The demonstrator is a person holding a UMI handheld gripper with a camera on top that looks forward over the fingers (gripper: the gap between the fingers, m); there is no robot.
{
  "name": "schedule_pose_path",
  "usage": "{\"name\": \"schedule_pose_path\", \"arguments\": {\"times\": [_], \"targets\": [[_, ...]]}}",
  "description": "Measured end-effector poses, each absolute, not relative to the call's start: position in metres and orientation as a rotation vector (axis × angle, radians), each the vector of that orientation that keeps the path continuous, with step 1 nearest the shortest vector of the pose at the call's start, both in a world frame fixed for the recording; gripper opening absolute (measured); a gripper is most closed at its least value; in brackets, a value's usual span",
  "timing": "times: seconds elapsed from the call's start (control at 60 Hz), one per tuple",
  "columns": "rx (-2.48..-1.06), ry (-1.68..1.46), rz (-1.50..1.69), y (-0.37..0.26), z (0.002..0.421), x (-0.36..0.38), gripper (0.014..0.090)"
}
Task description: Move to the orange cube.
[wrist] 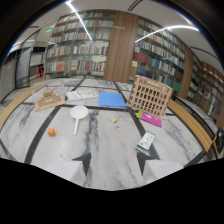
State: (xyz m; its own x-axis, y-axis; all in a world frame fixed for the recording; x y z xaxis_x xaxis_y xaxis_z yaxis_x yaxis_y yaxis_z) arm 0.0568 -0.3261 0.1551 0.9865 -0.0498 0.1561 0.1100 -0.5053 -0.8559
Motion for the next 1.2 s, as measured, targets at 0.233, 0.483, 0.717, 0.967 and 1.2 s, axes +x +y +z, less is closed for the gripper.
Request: {"name": "schedule_pose_path", "arguments": {"times": [0.233, 0.483, 0.717, 0.967, 1.2], "targets": [[-2.104, -0.042, -0.236, -0.350, 0.155, 0.042, 0.0860], [-2.144, -0.079, -0.170, -0.370, 0.127, -0.027, 0.0862], [-2.177, -0.191, -0.055, -0.361, 0.098, -0.133, 0.0863], [-2.171, -0.208, -0.021, -0.307, 0.074, -0.197, 0.0862], [-2.171, -0.174, -0.009, -0.238, 0.058, -0.219, 0.0861]]}}
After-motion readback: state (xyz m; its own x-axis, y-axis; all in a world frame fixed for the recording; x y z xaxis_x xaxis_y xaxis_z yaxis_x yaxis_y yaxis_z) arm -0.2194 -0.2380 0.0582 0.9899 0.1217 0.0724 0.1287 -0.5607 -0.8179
